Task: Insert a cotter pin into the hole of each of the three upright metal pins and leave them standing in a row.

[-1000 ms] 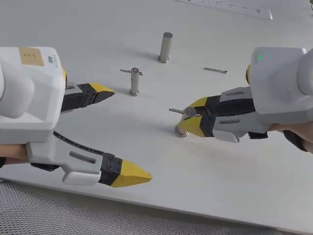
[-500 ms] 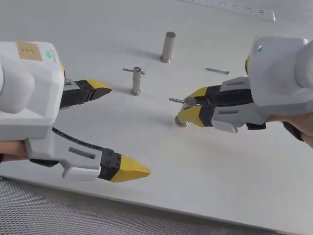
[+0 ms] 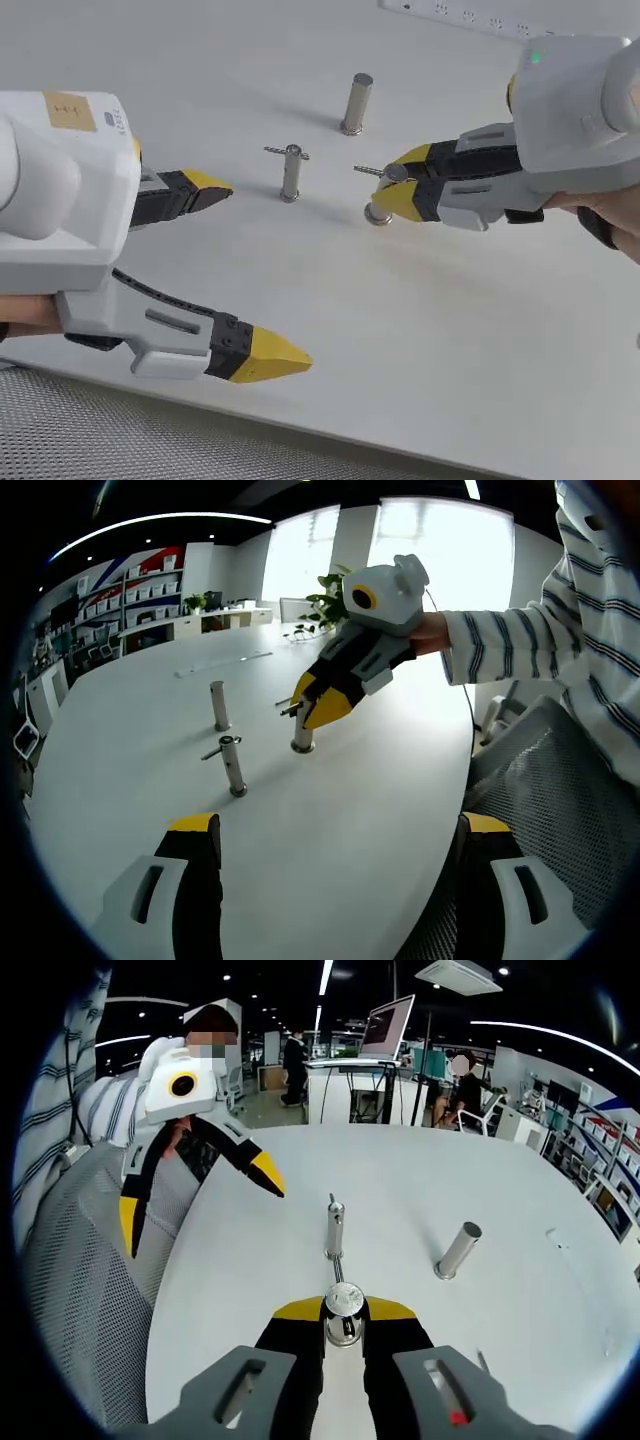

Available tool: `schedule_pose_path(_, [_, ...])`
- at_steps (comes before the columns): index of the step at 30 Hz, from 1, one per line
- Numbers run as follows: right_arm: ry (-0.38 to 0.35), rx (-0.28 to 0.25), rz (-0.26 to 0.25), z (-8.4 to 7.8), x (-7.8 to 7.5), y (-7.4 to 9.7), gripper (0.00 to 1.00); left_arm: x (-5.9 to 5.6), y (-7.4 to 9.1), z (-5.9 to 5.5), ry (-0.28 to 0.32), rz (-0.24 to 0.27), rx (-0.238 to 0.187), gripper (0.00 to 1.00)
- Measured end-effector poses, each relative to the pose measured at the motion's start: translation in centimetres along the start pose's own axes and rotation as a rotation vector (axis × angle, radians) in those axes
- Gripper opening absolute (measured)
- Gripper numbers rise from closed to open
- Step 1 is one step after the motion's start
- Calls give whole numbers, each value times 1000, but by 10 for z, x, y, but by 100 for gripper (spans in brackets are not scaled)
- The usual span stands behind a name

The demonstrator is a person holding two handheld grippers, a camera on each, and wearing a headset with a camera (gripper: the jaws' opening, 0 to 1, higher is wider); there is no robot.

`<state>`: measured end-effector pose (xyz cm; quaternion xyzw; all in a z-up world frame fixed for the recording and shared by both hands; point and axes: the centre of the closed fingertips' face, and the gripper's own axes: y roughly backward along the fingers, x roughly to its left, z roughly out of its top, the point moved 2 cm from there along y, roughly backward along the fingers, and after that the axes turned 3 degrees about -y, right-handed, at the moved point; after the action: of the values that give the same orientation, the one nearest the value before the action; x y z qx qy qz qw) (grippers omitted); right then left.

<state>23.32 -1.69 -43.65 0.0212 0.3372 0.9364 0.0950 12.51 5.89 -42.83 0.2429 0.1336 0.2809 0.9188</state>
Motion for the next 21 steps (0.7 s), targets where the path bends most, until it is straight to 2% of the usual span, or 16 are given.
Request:
schedule_pose_path(12, [-10, 7, 10, -2, -4, -9, 8, 4, 0, -1, 10, 1, 5, 97])
schedule_pose_path(21, [-45, -10, 19, -4, -7, -13, 8, 5, 1, -4, 14, -4, 15, 97])
